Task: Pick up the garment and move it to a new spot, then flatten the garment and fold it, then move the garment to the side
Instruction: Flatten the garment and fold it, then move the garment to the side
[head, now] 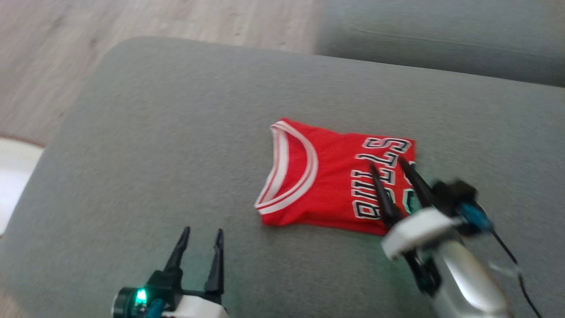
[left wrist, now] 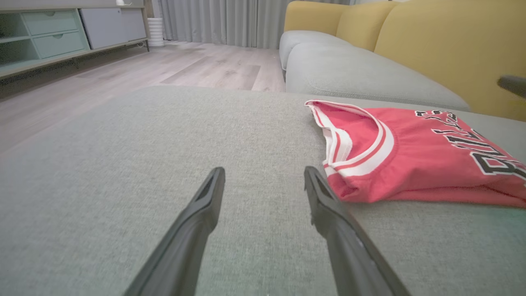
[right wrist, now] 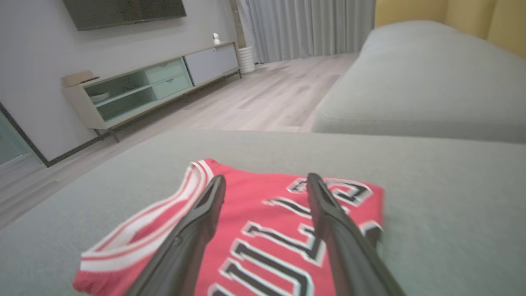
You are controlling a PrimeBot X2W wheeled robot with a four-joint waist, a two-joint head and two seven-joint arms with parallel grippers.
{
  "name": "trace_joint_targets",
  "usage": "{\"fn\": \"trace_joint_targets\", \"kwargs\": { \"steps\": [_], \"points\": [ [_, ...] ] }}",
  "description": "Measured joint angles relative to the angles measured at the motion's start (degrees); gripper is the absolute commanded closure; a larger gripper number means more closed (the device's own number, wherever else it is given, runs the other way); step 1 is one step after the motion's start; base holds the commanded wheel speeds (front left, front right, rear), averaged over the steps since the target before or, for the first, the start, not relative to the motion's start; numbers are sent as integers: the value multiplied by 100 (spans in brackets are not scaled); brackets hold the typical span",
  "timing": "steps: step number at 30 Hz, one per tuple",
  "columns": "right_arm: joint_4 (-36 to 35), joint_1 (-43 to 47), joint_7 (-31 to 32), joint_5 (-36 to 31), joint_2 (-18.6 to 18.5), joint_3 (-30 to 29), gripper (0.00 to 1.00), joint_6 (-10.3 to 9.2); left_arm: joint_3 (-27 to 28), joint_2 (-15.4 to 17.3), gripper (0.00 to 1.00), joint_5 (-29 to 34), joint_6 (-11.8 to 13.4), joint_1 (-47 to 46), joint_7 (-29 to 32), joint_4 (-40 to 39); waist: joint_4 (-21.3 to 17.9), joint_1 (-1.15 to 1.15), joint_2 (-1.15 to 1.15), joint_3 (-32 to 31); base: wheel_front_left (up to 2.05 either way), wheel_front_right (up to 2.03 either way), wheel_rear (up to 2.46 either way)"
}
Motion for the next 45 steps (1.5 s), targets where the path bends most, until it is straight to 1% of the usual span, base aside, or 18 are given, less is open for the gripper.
{"fn": "trace_joint_targets", "kwargs": {
  "steps": [5,9,16,20,24,26,29,31,33,36,40,42,45],
  "points": [
    [-223,784,0,-559,8,-983,0,0,229,1,0,79,1,0,0,-4,-432,0,0,-102,0,0,0],
    [-435,1034,0,-746,24,-1454,0,0,358,0,0,160,18,3,0,-18,-735,0,0,-173,0,0,0],
    [-556,1441,0,-747,70,-1808,0,0,538,-2,0,276,48,175,0,-62,-1119,0,0,-294,0,0,0],
    [-638,1635,0,-744,75,-1806,0,0,632,1,0,319,49,360,0,-98,-1261,0,0,-344,0,0,0],
    [-648,1703,0,-744,82,-1775,0,0,631,0,0,327,51,366,0,-164,-1324,0,0,-354,0,0,0],
    [-633,1702,0,-743,82,-1742,0,0,615,1,0,358,49,365,0,-164,-1299,0,0,-340,0,0,0],
    [-368,1654,0,-571,82,-1423,0,0,464,1,0,368,42,353,0,-164,-1181,0,0,-276,0,0,0],
    [-67,1527,1,-441,85,-1184,0,0,385,0,0,368,30,330,0,-164,-1097,0,0,-208,0,0,0],
    [211,1254,3,-355,82,-1015,0,0,267,2,0,368,-3,290,0,-165,-982,1,0,-128,0,0,0],
    [498,601,11,-205,79,-840,0,0,115,2,0,368,2,182,0,-168,-782,1,0,4,0,0,0],
    [961,-184,12,-210,78,-866,0,0,16,1,0,368,8,82,0,-169,-493,1,0,169,0,0,0],
    [1279,-369,14,-249,73,-984,0,0,-3,1,0,368,36,82,0,-156,-354,1,0,238,0,0,0],
    [1864,-442,247,-249,64,-1116,0,0,-5,1,0,367,55,81,0,-153,-169,1,0,326,0,0,0]
  ]
}}
